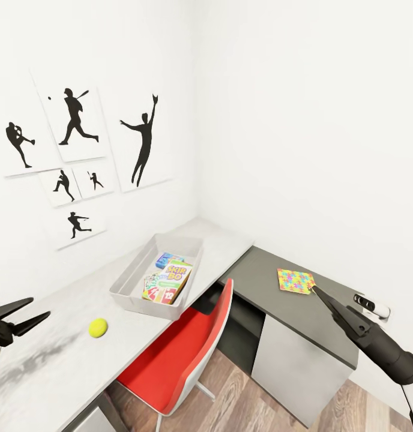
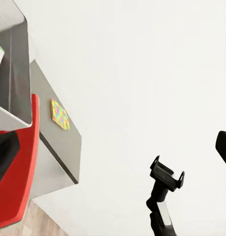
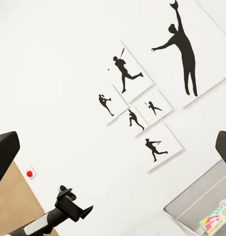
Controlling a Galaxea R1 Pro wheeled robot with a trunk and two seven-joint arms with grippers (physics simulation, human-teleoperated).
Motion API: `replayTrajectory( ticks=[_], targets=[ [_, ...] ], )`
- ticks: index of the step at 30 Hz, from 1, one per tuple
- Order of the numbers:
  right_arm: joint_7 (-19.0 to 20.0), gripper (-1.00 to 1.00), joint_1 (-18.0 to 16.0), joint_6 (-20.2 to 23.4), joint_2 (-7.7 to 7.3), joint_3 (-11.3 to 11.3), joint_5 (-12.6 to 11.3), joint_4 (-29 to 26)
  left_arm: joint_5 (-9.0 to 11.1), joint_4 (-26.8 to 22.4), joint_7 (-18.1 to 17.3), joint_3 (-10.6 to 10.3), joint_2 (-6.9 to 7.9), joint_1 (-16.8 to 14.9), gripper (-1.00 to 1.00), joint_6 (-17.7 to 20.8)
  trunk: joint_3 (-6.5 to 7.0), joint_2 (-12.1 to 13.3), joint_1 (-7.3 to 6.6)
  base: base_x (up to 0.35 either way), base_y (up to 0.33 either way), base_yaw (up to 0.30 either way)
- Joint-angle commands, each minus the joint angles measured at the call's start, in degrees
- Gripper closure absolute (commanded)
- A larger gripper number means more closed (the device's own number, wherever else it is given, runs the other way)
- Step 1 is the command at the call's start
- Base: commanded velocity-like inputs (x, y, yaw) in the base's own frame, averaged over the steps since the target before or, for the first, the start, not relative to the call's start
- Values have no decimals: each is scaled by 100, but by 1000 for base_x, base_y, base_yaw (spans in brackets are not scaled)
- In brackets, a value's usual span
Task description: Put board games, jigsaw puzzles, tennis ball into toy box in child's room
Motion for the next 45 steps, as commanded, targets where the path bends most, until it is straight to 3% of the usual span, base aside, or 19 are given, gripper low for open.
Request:
replayTrajectory(
  ticks=[1, 14, 29, 45],
  targets=[
    [6, -100, -5, 51, -1, 0, -22, 0, -3, 18, -122, -5, 49, 48, -100, 6, -13, -13, 4, 0, 0, 0],
    [-1, -100, -2, 50, -1, 2, -20, -16, -76, 49, -698, -10, 140, 146, -100, -93, -2, -13, 4, -46, 81, 76],
    [-48, -100, 3, 42, 17, 38, 28, -79, -120, 46, -759, -11, 140, 148, -100, -104, 41, -13, 4, -93, 130, 246],
    [-125, -100, -1, 77, 57, 60, 141, -255, -121, 32, -768, -11, 140, 156, -100, -105, 44, -13, 4, -202, -12, 19]
  ],
)
